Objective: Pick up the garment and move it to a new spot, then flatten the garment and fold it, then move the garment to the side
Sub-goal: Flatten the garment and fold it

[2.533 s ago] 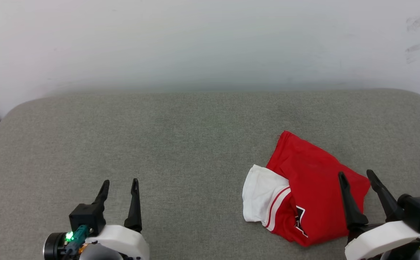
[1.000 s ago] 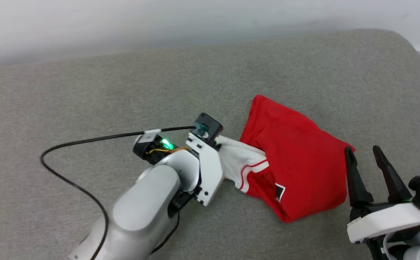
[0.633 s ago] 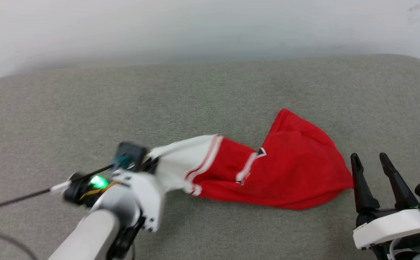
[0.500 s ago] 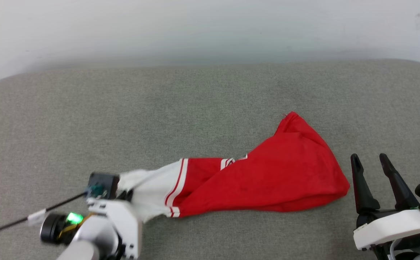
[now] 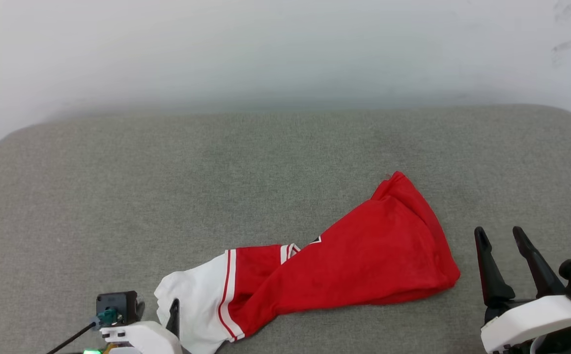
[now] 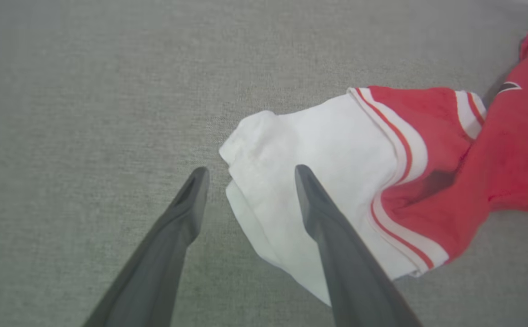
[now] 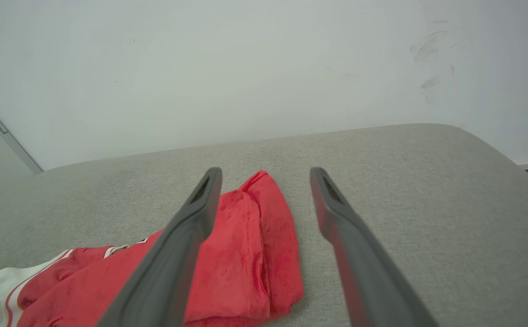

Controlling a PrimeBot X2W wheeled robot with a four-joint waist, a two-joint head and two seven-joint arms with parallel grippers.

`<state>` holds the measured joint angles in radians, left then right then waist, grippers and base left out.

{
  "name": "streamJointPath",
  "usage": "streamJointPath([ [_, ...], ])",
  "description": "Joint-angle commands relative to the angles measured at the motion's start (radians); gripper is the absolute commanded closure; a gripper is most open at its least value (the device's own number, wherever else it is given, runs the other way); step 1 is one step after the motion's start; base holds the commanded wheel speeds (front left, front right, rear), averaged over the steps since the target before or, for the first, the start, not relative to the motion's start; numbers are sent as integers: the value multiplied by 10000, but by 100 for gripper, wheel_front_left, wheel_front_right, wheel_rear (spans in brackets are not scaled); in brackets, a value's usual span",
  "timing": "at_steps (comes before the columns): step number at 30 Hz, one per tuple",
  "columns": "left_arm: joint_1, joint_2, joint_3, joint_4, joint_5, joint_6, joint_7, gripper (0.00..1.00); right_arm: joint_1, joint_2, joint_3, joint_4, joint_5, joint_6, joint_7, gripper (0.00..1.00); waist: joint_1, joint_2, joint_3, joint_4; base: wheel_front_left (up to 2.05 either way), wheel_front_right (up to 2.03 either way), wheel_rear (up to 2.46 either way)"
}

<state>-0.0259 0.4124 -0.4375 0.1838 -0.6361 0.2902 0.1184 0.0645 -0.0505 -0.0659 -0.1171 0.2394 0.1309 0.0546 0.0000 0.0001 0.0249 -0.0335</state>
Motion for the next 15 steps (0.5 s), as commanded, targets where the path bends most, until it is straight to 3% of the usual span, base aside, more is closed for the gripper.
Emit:
streamJointPath([
  [1, -111, -18, 31, -6, 94, -46, -115, 0, 77, 5, -29, -19, -43, -3, 12, 0, 0, -1, -88, -15, 0, 0, 0],
  [4, -405, -27, 152, -181, 616, -18, -1453, 0, 240, 5, -147, -18, -53, -3, 258, 0, 0, -1, -290, -11, 0, 0, 0],
  [8, -594, -94, 202, -537, 1030, 104, -2481, 0, 274, 5, -312, 50, -31, -3, 420, 0, 0, -1, -383, 21, 0, 0, 0],
  [15, -685, -118, 198, -1339, 1441, 316, -3144, 0, 36, 5, -755, 577, 295, -3, 1304, 0, 0, -1, -371, 163, 0, 0, 0],
])
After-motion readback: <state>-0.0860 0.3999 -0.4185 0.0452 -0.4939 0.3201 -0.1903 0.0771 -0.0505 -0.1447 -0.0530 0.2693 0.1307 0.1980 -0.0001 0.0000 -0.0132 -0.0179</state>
